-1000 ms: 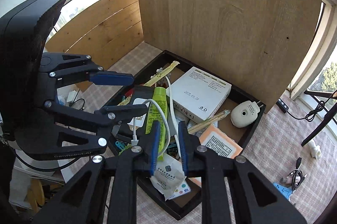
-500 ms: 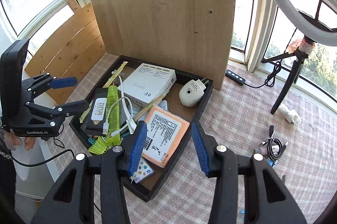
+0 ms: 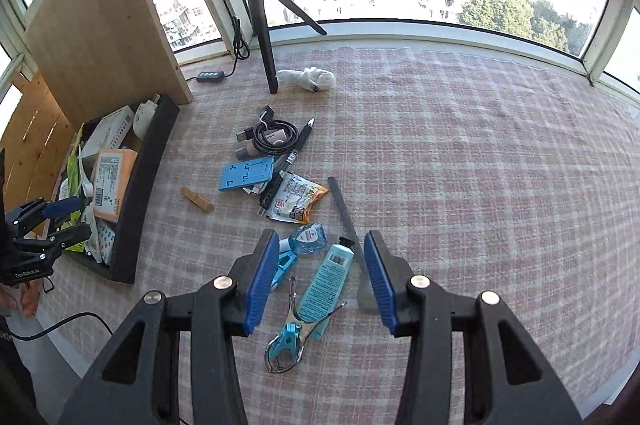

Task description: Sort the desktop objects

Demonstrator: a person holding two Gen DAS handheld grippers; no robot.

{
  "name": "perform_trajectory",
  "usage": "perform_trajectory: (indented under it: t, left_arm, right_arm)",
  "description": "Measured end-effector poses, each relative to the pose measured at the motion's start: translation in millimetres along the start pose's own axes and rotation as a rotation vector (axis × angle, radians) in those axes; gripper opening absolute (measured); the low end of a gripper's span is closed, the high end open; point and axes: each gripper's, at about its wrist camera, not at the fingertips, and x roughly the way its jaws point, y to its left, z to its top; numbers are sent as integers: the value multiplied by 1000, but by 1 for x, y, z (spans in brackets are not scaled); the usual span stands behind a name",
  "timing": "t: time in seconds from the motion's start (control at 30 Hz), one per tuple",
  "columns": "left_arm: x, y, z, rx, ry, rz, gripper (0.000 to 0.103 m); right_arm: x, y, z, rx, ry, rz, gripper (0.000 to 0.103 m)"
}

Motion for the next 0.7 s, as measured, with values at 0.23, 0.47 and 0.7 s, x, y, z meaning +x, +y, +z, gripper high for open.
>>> perform_trajectory:
  t: [0.23,0.47,0.7]
  left_arm:
    - [42,-80,-2,78,72,-86,59]
    - [69,-126,-21,96,134,-152,59]
    - [89,-171,-51,158,151,-125,60]
  right_arm:
    - [11,-57,-50,84,51,-25,44]
    - [29,-66,-84,116,121,77,44]
    - [63,-59,-86,186,190,151,44]
